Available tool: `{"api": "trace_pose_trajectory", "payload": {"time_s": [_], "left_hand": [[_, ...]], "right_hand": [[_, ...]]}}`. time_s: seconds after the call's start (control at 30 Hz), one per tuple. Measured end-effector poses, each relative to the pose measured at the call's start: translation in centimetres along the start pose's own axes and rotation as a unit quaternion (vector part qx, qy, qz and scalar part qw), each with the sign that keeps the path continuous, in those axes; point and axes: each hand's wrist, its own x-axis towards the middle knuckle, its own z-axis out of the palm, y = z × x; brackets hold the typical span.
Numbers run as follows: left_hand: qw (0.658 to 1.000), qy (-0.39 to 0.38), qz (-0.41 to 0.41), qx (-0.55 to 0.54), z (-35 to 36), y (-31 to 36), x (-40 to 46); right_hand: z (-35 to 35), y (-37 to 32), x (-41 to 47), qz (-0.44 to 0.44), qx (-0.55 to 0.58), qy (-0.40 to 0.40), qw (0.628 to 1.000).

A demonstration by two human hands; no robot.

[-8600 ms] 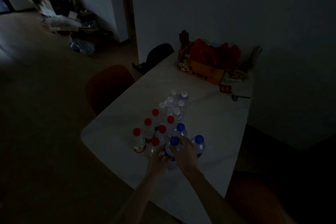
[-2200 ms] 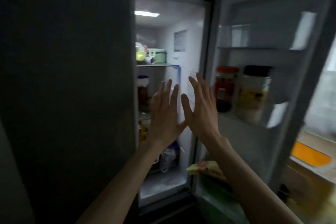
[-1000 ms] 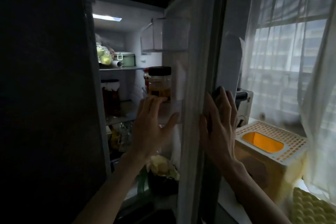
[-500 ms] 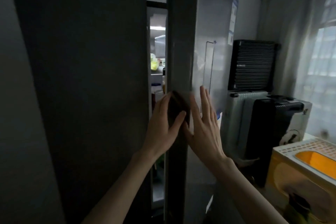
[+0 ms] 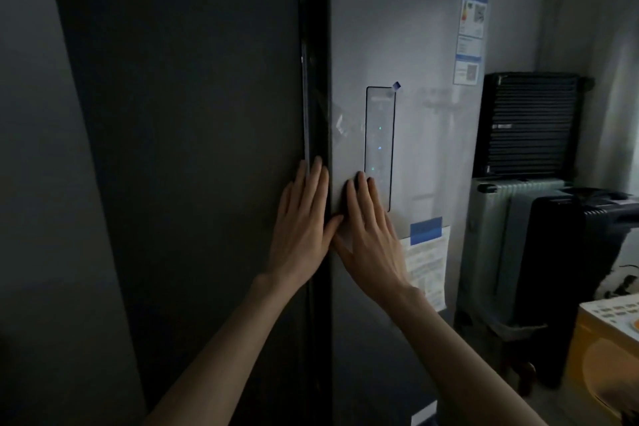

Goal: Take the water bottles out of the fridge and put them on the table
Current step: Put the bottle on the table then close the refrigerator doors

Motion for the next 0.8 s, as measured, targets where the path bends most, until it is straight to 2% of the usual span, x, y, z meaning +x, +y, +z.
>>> {"api": "trace_pose_trajectory", "payload": {"time_s": [0.3,0.5,0.8], "left_hand": [[0.972,-0.016,0.061,0.228,0.5,-1.5,1.3],[0.962,-0.033,0.044,0.267,1.8,-3.2,2.4],[0.961,-0.027,0.048,0.269,2.7,-3.8,2.6]], "right_hand": [[2.4,0.5,1.3,-0.027,-0.020,-0.010,0.999],[4.5,-0.5,2.9,-0.001,-0.089,0.011,0.996],[5.9,-0.6,3.5,0.005,-0.114,0.022,0.993]]}}
